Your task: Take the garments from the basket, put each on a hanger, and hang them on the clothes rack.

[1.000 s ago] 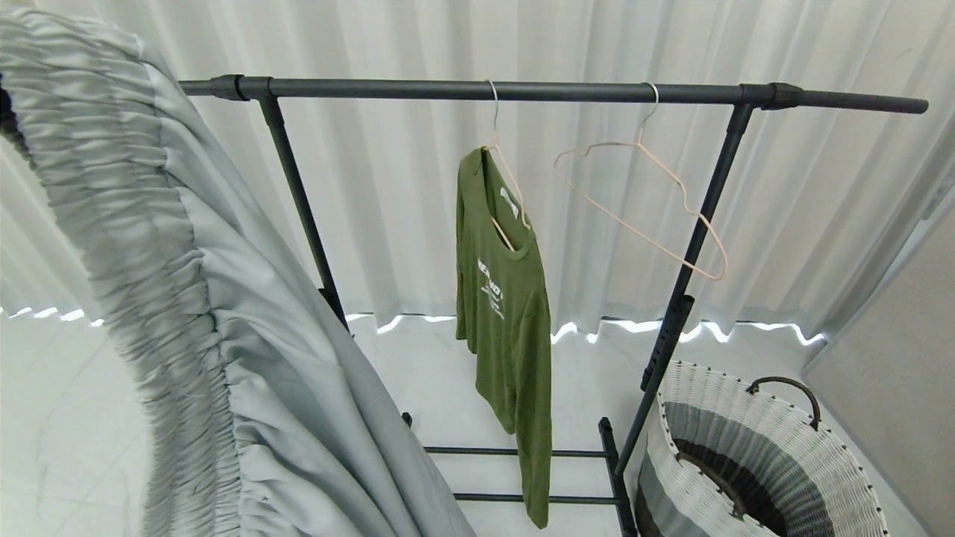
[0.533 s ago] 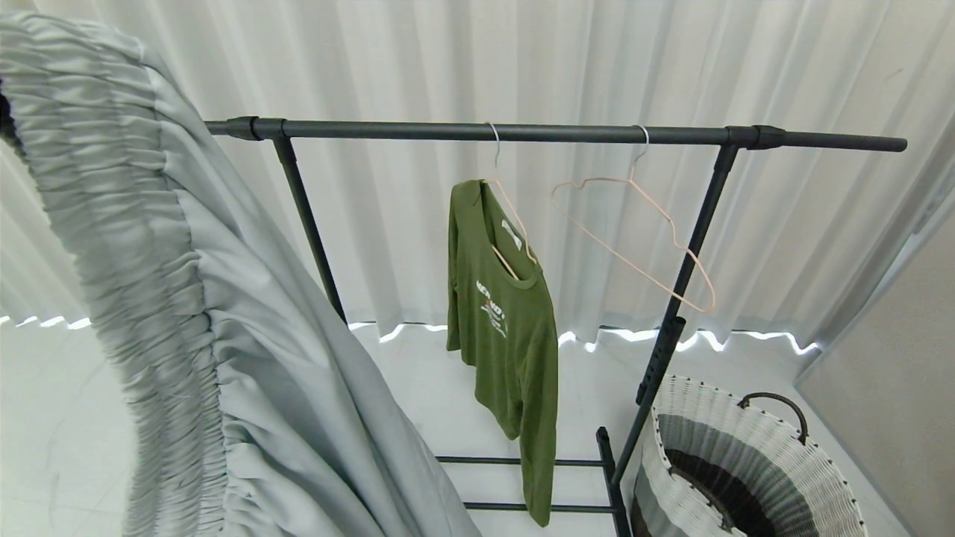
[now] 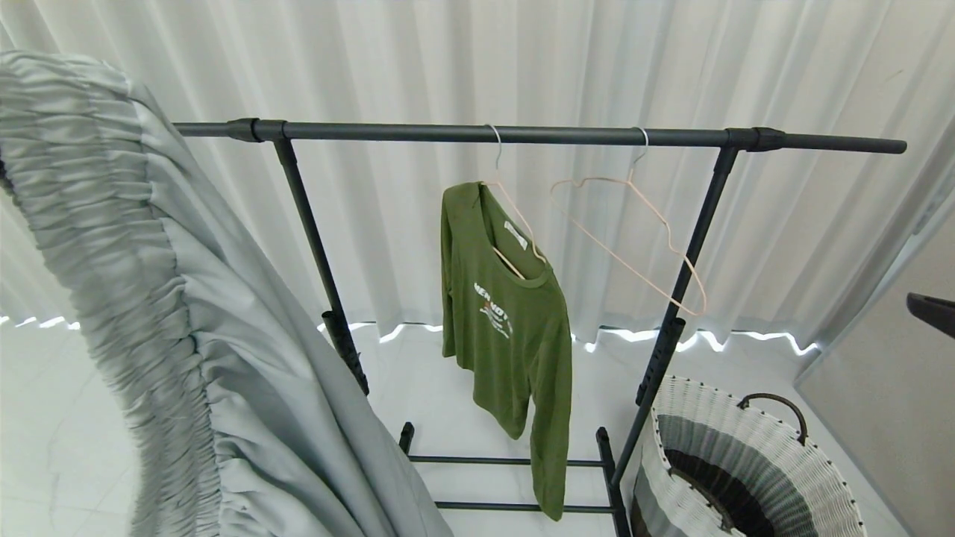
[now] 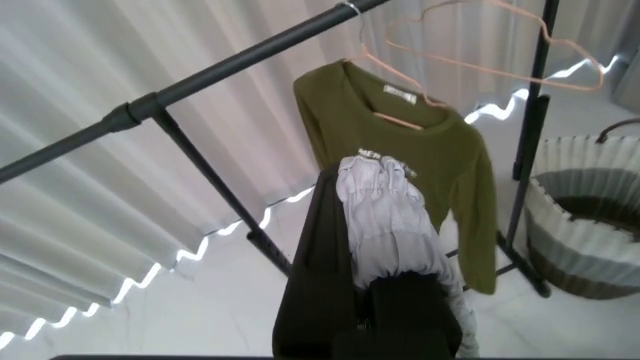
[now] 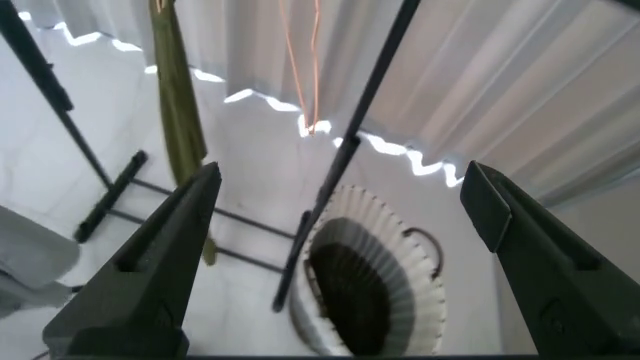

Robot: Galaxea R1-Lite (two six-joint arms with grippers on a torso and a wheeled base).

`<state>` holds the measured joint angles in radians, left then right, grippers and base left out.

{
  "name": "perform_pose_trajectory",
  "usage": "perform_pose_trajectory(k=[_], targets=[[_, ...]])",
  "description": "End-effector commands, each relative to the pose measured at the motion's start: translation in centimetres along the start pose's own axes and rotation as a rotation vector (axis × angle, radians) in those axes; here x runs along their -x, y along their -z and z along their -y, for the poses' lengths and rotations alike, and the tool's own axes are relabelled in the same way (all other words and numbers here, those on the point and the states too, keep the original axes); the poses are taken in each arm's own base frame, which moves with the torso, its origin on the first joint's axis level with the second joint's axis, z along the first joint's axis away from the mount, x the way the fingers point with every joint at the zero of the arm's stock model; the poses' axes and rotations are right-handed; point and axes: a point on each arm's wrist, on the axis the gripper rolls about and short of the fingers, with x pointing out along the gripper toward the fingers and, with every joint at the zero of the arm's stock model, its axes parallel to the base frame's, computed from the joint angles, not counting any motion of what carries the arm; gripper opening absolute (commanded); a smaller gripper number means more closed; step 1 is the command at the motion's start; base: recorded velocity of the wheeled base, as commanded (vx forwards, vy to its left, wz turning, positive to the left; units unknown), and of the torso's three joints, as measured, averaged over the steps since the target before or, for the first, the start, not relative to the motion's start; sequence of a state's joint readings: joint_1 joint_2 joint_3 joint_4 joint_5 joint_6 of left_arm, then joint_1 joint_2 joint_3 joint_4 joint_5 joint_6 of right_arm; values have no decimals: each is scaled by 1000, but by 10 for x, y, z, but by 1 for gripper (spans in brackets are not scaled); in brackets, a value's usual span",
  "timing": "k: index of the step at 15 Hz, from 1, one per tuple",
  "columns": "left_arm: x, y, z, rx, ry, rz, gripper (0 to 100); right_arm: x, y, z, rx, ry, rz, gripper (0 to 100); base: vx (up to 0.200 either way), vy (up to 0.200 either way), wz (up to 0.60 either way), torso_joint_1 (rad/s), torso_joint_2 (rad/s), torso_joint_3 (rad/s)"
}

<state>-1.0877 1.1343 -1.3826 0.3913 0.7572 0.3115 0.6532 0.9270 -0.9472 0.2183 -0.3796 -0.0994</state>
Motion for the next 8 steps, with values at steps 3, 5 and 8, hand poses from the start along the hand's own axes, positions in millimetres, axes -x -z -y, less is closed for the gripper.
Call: perform_pose_trajectory(k=[3,5,8], targets=[[7,4,-6,5,-7,8,0,-29,-7,-11,-20,-9,-98,100,67,0,0,1,2,2],[8,5,-7,10,-22,5,0,-32,-6,-12,-11,-11,-116,100,200,0,0,5,0,5],[9,10,-6,6,-20,-4,0,-32,-6,-12,-10,-9,-119,100,200,0,0,4,-6,-2]])
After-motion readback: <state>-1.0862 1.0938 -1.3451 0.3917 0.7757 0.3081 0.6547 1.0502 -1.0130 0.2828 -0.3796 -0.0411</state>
